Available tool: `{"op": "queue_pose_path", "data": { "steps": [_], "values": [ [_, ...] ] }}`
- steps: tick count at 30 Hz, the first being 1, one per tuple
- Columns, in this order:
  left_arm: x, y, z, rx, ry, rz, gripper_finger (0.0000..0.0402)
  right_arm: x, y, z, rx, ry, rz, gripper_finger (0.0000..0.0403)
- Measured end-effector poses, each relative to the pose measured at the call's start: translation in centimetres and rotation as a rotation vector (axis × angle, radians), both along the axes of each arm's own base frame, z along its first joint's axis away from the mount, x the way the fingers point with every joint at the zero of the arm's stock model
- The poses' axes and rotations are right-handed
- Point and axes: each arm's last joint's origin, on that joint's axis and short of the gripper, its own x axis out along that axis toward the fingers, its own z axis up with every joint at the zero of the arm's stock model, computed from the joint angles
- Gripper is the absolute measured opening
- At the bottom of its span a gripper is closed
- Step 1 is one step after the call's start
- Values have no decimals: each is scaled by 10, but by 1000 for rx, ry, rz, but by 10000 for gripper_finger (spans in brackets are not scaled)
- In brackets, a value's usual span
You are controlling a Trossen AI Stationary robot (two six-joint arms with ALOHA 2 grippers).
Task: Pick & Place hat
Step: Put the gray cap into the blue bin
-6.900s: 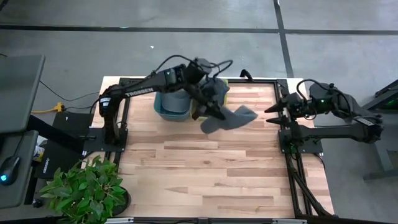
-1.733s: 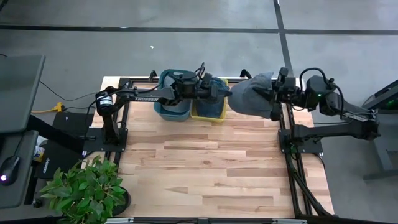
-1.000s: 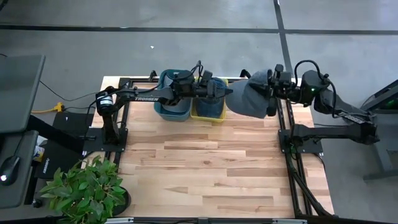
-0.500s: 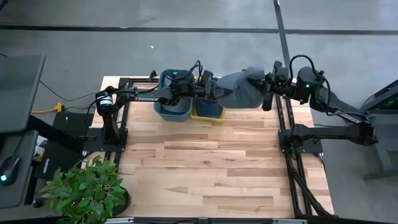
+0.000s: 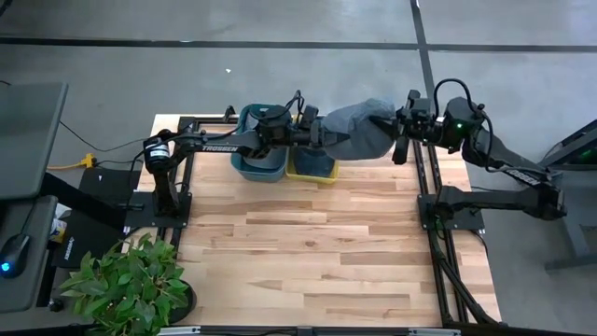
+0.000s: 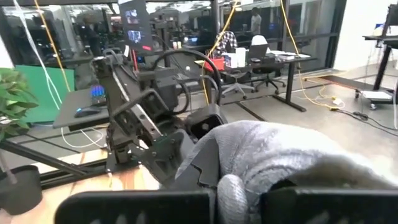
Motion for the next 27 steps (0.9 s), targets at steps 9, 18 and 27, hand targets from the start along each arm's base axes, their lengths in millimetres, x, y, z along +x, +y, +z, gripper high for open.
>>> {"op": "queue_pose_path", "data": {
  "steps": [9,18,27],
  "values": [
    [0,1,0,24,2,50,7,-2,-5,-3,11,33,-34,4],
    [0,2,0,37,-3,65,5,-8,-2,0,18,0,-28,91],
    [0,2,1,44,-7,70,5,-10,1,2,81,-30,27,190]
  ]
}}
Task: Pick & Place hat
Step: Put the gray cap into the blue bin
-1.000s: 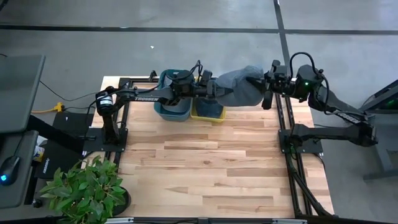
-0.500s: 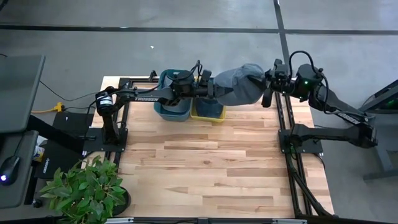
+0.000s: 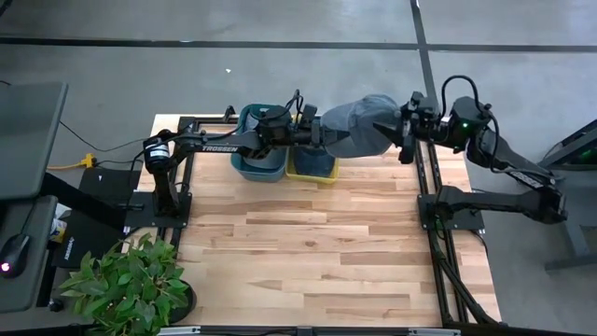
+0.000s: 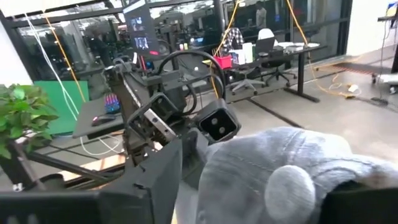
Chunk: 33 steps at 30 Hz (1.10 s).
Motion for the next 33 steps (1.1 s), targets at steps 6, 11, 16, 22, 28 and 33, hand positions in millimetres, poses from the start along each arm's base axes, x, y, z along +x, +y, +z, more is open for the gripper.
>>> {"op": "queue_pose_path", "data": {
  "steps": [6,11,16,22,28,33],
  "values": [
    [0,0,0,17,1,3,5,-12,6,-2,30,24,-18,218],
    [0,0,1,25,-6,18,5,-28,12,0,27,24,-58,220],
    [-2,4,2,43,-22,59,5,-45,19,-3,36,50,-116,221],
    [-5,7,7,53,-37,171,4,-65,27,-4,43,48,-172,221],
    [-5,10,7,58,-38,307,4,-79,33,-8,71,62,-200,221],
    [-12,12,18,65,-68,451,4,-83,35,-14,110,104,-204,221]
  ]
}}
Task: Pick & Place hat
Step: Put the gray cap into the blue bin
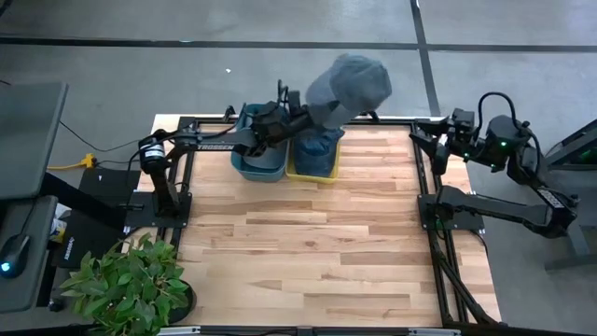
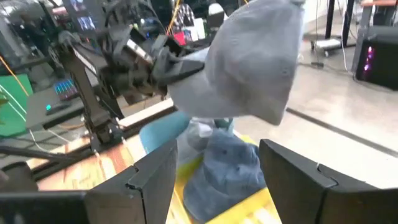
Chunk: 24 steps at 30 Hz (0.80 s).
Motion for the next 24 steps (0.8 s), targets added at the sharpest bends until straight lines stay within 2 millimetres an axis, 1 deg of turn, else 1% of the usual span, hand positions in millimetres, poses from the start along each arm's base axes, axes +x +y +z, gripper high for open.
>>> {"op": "queue_pose_path", "data": {
  "steps": [3,5,8,10,14,19,21,24],
  "values": [
    [-7,0,5,7,20,82,4,-1,0,-3,18,24,0,221],
    [-13,0,13,30,3,153,4,-1,0,-4,24,31,-1,220],
    [-28,-2,18,32,12,243,4,-2,0,-4,24,38,-17,221],
    [-38,-4,17,12,10,321,4,-2,0,-5,26,48,-33,220],
    [-65,-9,6,-24,54,445,4,-3,0,-7,34,67,-41,220],
    [-101,-17,-10,-103,46,561,4,-3,0,-10,46,94,-43,220],
    [-108,-23,-19,-149,21,588,4,-4,0,-11,43,102,-48,221],
    [-115,-30,-36,-202,27,654,4,-4,0,-11,38,107,-64,220]
  ]
}}
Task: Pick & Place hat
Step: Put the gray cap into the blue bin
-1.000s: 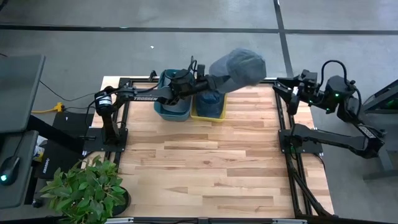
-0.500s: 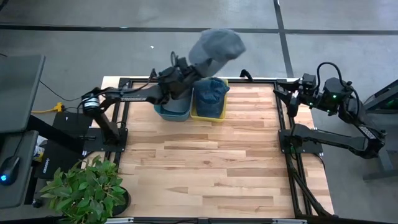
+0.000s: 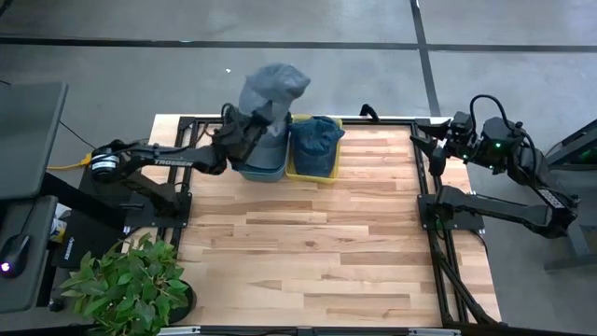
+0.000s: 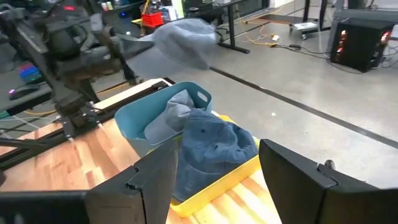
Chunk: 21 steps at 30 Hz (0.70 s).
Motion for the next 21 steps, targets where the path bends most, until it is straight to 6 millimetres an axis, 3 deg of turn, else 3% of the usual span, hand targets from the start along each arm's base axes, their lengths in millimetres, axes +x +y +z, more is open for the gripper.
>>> {"op": "queue_pose_path", "data": {
  "steps": [4,11,21],
  "values": [
    [-4,-13,-14,-66,-63,78,4,0,0,0,-11,8,-14,220],
    [-5,-38,-38,-149,-25,205,4,-1,0,-1,-6,17,-14,221],
    [-4,-60,-53,-204,-57,240,4,-1,0,-2,0,29,-14,220]
  ]
}}
